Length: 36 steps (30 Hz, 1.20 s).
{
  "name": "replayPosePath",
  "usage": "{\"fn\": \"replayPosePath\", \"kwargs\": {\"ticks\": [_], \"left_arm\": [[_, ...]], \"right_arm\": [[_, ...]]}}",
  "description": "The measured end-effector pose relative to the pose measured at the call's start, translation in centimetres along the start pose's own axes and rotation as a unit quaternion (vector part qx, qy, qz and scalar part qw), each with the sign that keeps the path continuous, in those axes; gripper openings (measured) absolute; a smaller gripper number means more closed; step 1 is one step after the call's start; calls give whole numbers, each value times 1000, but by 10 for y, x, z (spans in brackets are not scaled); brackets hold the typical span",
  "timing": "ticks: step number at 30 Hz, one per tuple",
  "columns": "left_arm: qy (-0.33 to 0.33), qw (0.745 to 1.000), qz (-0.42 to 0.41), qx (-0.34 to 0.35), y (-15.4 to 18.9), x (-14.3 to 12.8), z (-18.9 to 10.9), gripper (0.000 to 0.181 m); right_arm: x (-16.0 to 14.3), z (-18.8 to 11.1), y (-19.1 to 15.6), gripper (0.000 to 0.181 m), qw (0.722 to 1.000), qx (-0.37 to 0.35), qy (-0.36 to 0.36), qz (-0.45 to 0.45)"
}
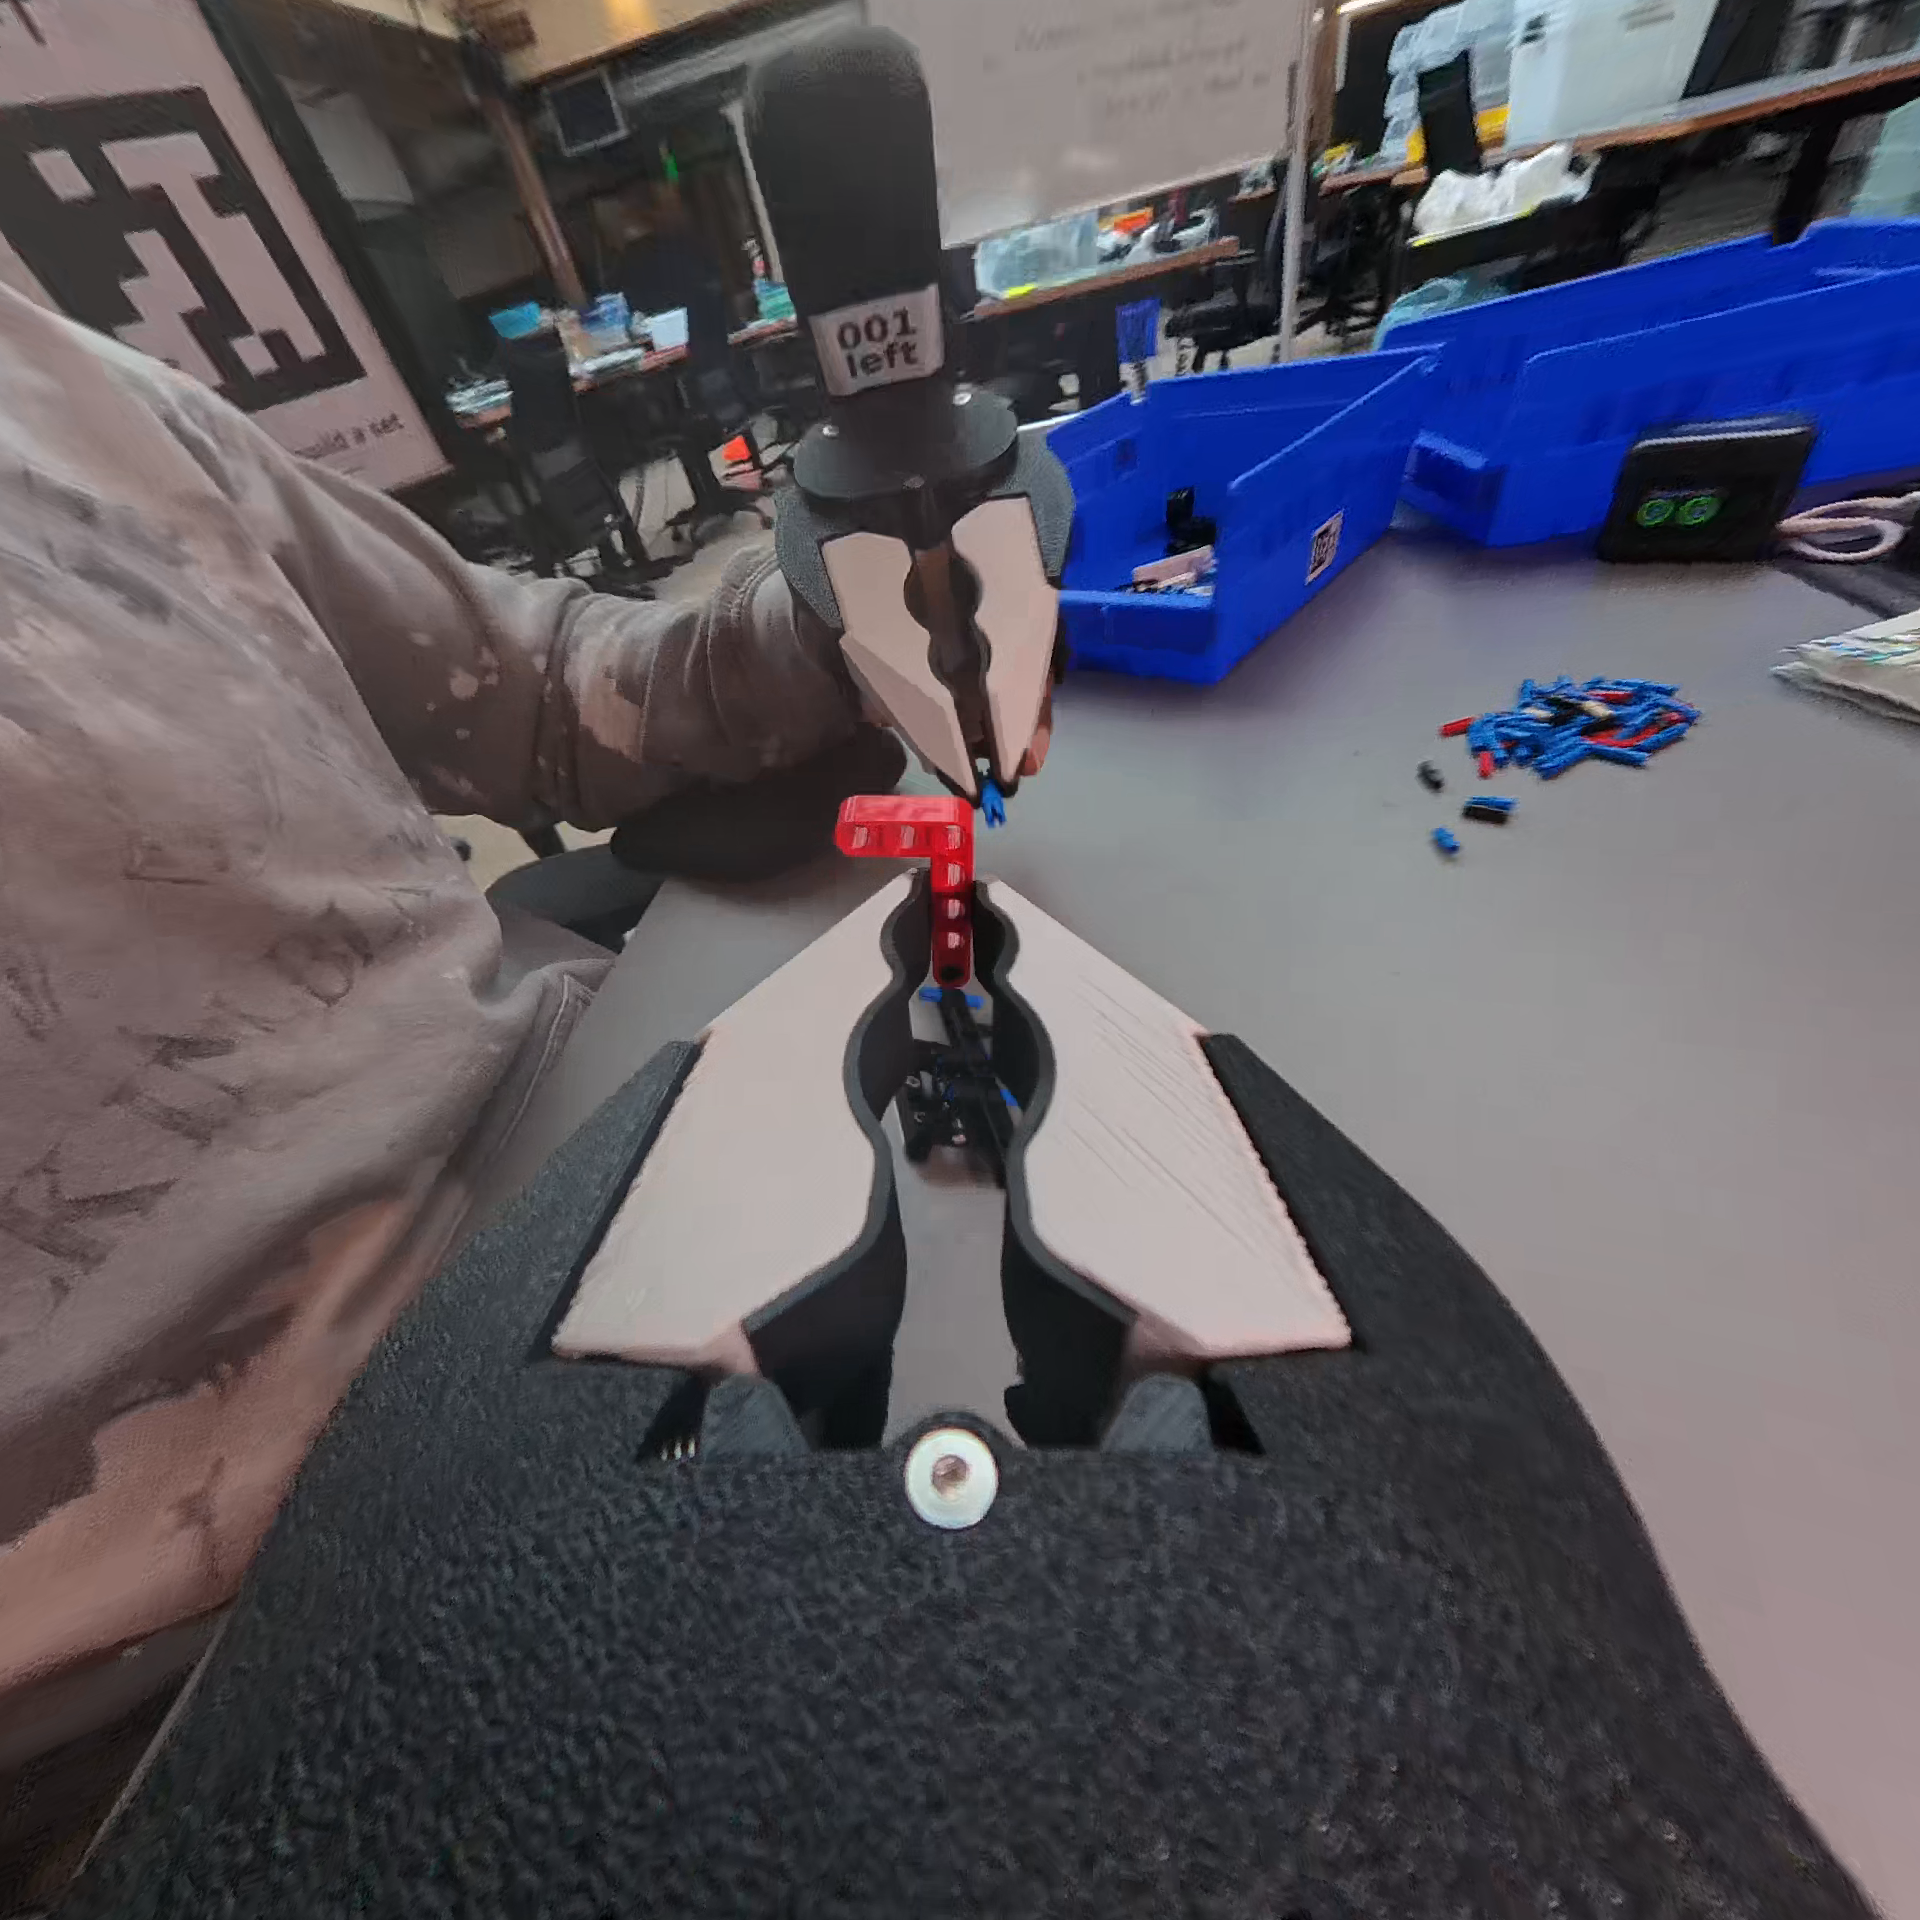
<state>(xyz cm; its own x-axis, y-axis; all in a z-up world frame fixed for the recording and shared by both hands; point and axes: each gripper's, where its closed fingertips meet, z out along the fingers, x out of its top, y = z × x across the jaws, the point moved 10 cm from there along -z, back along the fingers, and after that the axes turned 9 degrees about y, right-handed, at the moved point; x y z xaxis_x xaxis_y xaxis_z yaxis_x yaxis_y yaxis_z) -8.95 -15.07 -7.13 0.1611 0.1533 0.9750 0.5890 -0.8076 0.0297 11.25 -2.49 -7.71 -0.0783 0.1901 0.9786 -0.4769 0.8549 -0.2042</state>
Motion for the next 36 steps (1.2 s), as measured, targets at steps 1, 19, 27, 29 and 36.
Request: {"fn": "replayPosePath", "kwargs": {"ticks": [1,19,27,29,36], "left_arm": [[9,1000,-18,6,-6,-3,-9,2],[-35,972,-53,227,-90,-27,-15,24],[34,996,-58,-67,-2,0,30,17],[42,994,-65,-72,0,0,33,7],[35,995,-65,-65,-2,-3,32,0]], "right_arm": [[4,-10,2,6,1000,-18,-5,-12],[-6,11,0,7,996,10,60,72],[-9,16,2,7,996,2,56,74],[-11,17,2,7,996,-1,50,71],[-15,19,3,7,997,-12,32,64]]}}
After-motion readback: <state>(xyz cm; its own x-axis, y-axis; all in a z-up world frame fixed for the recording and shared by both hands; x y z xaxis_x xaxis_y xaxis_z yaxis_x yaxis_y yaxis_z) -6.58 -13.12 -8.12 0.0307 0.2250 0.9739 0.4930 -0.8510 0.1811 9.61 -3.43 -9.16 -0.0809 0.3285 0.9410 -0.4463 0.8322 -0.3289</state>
